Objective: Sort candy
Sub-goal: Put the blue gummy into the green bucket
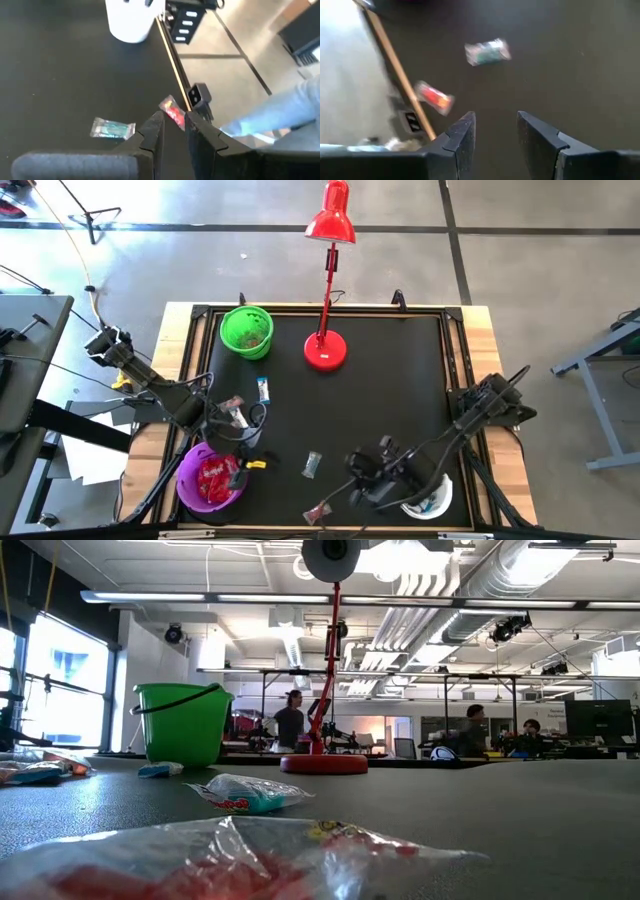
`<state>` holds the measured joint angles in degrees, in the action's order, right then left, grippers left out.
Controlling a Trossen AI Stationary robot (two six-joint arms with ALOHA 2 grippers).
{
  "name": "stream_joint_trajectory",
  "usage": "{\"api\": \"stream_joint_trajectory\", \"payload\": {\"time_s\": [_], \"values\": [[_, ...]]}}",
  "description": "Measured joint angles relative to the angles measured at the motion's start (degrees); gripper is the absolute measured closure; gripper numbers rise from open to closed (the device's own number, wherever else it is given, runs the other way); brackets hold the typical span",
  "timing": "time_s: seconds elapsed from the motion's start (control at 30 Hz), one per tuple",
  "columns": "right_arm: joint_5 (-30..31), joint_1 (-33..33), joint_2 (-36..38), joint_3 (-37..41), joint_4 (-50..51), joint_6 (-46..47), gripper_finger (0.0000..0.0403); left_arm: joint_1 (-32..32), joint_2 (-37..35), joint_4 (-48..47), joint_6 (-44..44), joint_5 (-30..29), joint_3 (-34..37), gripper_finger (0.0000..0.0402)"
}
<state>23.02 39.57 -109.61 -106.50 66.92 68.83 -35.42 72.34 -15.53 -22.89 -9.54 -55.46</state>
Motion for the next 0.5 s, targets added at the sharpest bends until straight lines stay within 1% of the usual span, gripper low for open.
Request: {"api": "stream_joint_trajectory", "payload": {"time_s": [0.07, 0.17, 0.23, 0.4, 0.43, 0.5], "values": [[-3.15, -1.00, -1.35, 0.24, 1.53, 1.37, 0.0261, 0.00, 0.00, 0.90, -1.11, -1.37, 0.00, 0.0339], [-7.89, -2.61, -2.66, 1.80, 0.27, 3.76, 0.0261, 0.00, 0.00, 1.84, -1.49, -2.85, 0.00, 0.0339], [-9.30, -3.70, -3.28, 3.34, -1.93, 5.44, 0.0261, 0.00, 0.00, 2.67, -1.03, -3.66, 0.00, 0.0339], [-9.47, -6.91, -4.03, 6.18, -6.48, 6.60, 0.0261, 0.02, -0.01, 2.52, 0.49, -4.68, 0.00, 0.0339], [-8.65, -7.44, -4.03, 6.19, -6.41, 7.22, 0.0261, 0.04, 0.00, 1.46, 0.50, -4.74, -0.02, 0.0339], [-4.52, -7.98, -3.97, 5.91, -6.22, 7.20, 0.0261, 0.17, 0.34, -0.97, 0.50, -4.74, -0.02, 0.0339]]}}
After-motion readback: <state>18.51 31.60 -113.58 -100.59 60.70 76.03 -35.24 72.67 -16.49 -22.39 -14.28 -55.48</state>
